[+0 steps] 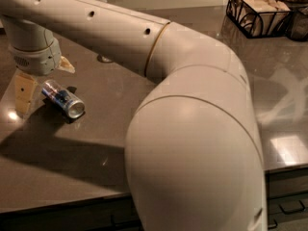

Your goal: Place redbull can upright

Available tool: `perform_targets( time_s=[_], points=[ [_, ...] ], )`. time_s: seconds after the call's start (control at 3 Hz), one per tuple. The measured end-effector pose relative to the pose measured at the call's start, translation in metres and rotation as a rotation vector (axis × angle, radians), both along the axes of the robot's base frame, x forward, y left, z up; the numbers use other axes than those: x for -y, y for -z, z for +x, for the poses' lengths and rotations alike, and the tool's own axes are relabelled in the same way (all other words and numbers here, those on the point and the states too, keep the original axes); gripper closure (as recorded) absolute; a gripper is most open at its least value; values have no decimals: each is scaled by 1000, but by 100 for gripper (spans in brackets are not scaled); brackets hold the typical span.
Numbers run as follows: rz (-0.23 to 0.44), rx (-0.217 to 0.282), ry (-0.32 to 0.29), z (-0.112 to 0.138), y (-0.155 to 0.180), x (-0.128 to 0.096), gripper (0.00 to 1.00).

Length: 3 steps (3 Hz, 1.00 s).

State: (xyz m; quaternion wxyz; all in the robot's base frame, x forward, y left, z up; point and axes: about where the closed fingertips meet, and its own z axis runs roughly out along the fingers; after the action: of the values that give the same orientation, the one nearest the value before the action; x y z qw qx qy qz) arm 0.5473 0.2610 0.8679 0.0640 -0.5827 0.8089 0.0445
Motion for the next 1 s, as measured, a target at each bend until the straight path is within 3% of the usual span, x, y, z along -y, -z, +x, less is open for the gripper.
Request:
perform_targets(
  time_s=[0.33,1.0],
  points=[
    [-40,12,17,2,11,-10,0],
    [-76,8,16,8,21,-17,40]
  ],
)
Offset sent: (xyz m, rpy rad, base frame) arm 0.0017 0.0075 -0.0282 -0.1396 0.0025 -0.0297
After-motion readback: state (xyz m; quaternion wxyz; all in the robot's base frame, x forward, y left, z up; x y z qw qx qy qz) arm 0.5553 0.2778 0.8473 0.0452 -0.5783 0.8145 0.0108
